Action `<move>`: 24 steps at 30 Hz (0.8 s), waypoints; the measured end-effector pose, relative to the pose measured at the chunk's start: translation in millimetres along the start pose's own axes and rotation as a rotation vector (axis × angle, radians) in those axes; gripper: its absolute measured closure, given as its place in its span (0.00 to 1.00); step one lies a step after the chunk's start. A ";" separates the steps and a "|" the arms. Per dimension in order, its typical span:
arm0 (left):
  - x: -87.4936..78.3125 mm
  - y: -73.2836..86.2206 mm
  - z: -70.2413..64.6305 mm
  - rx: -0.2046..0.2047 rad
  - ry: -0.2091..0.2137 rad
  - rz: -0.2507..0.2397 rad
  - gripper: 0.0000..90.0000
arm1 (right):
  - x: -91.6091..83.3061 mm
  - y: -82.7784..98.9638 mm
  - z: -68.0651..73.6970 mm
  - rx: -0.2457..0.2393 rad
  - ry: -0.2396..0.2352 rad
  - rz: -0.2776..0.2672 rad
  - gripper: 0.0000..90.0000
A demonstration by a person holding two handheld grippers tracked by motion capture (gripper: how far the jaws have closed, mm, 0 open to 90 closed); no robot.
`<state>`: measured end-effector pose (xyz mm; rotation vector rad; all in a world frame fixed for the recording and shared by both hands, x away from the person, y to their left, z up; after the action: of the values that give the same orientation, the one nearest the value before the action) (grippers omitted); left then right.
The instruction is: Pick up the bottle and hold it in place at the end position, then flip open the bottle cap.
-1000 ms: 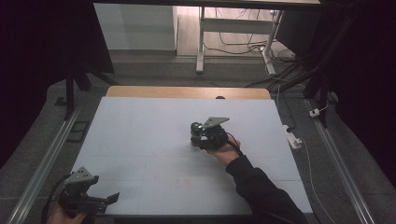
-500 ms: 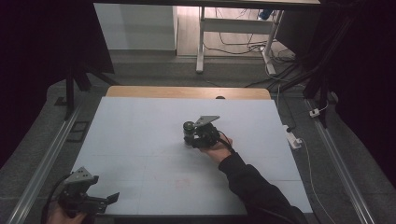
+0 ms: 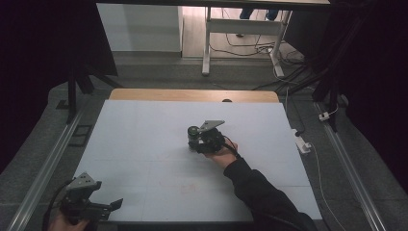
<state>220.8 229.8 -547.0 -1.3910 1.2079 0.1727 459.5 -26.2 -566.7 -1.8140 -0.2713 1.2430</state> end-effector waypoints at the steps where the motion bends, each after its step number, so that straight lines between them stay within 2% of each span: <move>1: 0.0 0.0 0.0 0.000 -0.001 0.000 0.00 | 0.0 0.0 0.0 -0.001 0.001 0.000 0.60; 8: -0.1 -0.2 0.0 -0.002 -0.003 -0.001 0.00 | -0.2 0.2 0.0 -0.003 0.000 0.001 0.60; 11: -0.5 -0.4 -0.1 0.004 -0.016 -0.002 0.00 | -0.3 0.4 -0.1 -0.004 -0.001 0.002 0.60; 16: -1.3 -1.4 0.0 -0.005 -0.007 -0.010 0.00 | -0.3 0.4 0.0 0.000 -0.002 0.003 0.60; 24: -1.4 -6.8 -3.7 0.019 0.001 -0.017 0.00 | -0.2 0.7 0.0 0.002 -0.002 -0.001 0.60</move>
<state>223.0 225.8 -540.6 -1.3848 1.1951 0.1480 459.1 -26.8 -567.1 -1.8109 -0.2716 1.2440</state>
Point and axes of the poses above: each handheld gripper's, and its own axes: x roughly forward along the jaws, y roughly out of its underside, z roughly to its left, the point moved 9 cm from there along x, roughly forward along the jaws, and after that the axes turned 5 degrees about y, right-handed, at the moved point
